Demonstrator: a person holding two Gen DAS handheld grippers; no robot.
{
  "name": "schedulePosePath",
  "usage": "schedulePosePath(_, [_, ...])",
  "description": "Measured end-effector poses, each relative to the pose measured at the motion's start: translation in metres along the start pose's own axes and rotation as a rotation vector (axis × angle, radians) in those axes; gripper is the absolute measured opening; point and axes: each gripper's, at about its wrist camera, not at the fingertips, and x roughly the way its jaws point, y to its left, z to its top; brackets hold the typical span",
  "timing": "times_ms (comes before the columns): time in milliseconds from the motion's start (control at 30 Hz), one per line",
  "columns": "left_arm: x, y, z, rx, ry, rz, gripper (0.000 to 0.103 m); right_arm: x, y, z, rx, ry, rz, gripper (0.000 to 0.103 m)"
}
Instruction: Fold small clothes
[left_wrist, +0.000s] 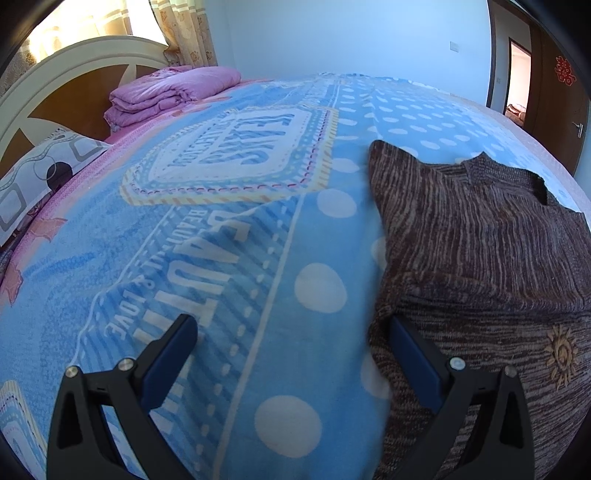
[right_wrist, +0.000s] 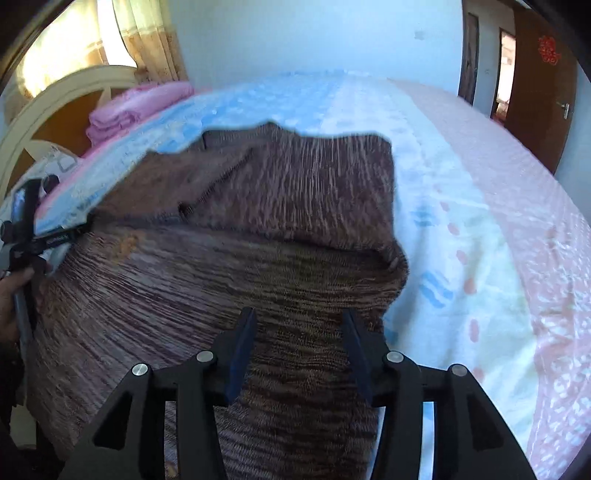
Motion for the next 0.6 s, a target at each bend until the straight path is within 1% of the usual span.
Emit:
schedulePosePath(100, [-0.003, 0.001, -0.003, -0.001, 0.001, -0.003, 0.103, 0.001, 0.001, -0.005, -0.012, -0.040, -0.020, 0.050])
schedulePosePath(200, [-0.003, 0.001, -0.005, 0.002, 0.004, -0.007, 0.103, -0.002, -0.001, -0.011, 0.002, -0.064, -0.013, 0.050])
schedulePosePath(267, [-0.006, 0.002, -0.005, 0.000, 0.005, -0.009, 0.103, -0.002, -0.004, -0.013, 0.014, -0.070, 0.000, 0.050])
schedulePosePath(333, [-0.012, 0.001, -0.008, 0.005, -0.002, -0.010, 0.103, -0.005, -0.003, -0.012, 0.019, -0.058, -0.008, 0.050])
schedulePosePath(400, [-0.020, 0.002, -0.016, 0.004, -0.008, -0.016, 0.103, -0.012, 0.000, -0.014, 0.026, -0.051, -0.009, 0.057])
schedulePosePath(433, [-0.024, 0.002, -0.020, 0.002, -0.009, -0.028, 0.103, -0.015, 0.002, -0.014, 0.030, -0.052, -0.004, 0.067])
schedulePosePath(467, [-0.026, 0.002, -0.022, 0.001, -0.011, -0.035, 0.103, -0.019, 0.004, -0.016, 0.034, -0.056, -0.001, 0.072])
schedulePosePath(600, [-0.036, 0.000, -0.035, 0.022, -0.011, -0.055, 0.103, -0.025, 0.012, -0.024, 0.037, -0.063, 0.012, 0.073])
